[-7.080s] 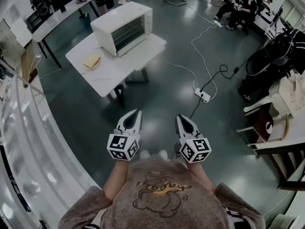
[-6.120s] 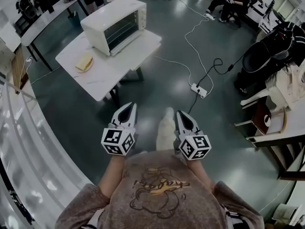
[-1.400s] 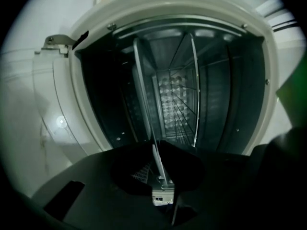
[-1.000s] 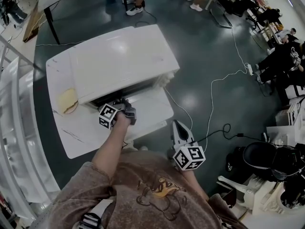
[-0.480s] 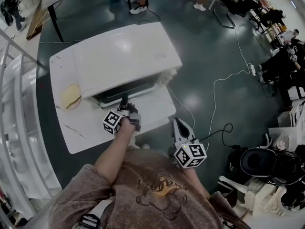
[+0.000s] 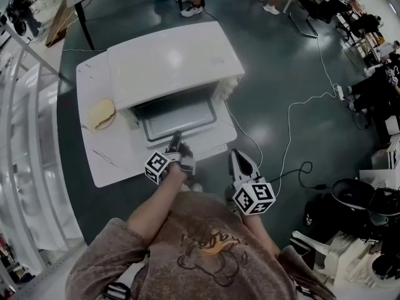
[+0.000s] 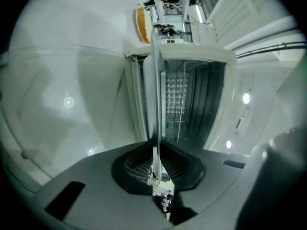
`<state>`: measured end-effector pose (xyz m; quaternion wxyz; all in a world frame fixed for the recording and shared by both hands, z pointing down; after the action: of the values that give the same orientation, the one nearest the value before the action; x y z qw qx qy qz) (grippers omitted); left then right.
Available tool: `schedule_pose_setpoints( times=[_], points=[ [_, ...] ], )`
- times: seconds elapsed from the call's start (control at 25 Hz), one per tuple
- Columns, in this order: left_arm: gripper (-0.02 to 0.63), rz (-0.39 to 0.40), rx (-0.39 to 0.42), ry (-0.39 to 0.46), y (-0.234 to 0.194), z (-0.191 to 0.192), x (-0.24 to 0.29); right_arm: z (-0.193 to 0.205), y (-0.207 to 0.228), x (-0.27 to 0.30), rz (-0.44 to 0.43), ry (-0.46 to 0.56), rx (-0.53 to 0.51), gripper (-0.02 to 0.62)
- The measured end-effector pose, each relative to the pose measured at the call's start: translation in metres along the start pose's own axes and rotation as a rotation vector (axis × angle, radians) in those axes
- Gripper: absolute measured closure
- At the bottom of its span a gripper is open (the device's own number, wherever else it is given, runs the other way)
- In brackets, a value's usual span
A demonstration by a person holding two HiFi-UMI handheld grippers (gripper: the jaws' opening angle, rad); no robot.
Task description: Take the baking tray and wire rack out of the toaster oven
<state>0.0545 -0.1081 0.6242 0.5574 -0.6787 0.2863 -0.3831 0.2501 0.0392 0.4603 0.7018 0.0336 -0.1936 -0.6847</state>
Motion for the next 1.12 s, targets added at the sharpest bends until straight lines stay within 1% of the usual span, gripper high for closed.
schedule_pose_setpoints(
  times=[0.28,0.52,0.64,0.76,0.88,1.0,1.12],
  points=[
    [0.565,0.005,0.009,-0.031,0.0,0.014,-0.036,0.008,0.002,-0.024,-0.004,0.003,0.005,0.597],
    [0.566,0.022,0.043,-0.055,0.0,0.018,-0.062,0.013,0.002,-0.039,-0.013,0.017,0.006,0.597],
    [0.569,0.026,0.065,-0.085,-0.002,0.023,-0.08,0.018,0.002,-0.046,-0.015,0.021,0.011,0.597],
    [0.569,0.024,0.064,-0.123,-0.003,0.031,-0.1,0.019,0.002,-0.051,-0.02,0.028,0.012,0.597],
    [0.569,0.024,0.064,-0.143,-0.002,0.035,-0.118,0.016,0.003,-0.052,-0.026,0.034,0.006,0.597],
    [0.569,0.029,0.067,-0.146,0.002,0.031,-0.134,0.009,0.004,-0.05,-0.038,0.042,-0.006,0.597],
    [0.569,0.031,0.064,-0.128,0.004,0.021,-0.157,0.005,0.0,-0.049,-0.06,0.052,-0.017,0.597]
  ],
)
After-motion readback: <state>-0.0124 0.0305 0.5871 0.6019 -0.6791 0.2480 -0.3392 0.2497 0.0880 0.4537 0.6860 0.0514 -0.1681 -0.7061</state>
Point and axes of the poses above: the fingertips, and each gripper's own axes: x forward along the fingers, y to its right, z out of its underside, the point moved 8 cm from there along -x, backward along the fingers, and after that the axes turned 6 degrees about y, right-handed, at the moved point
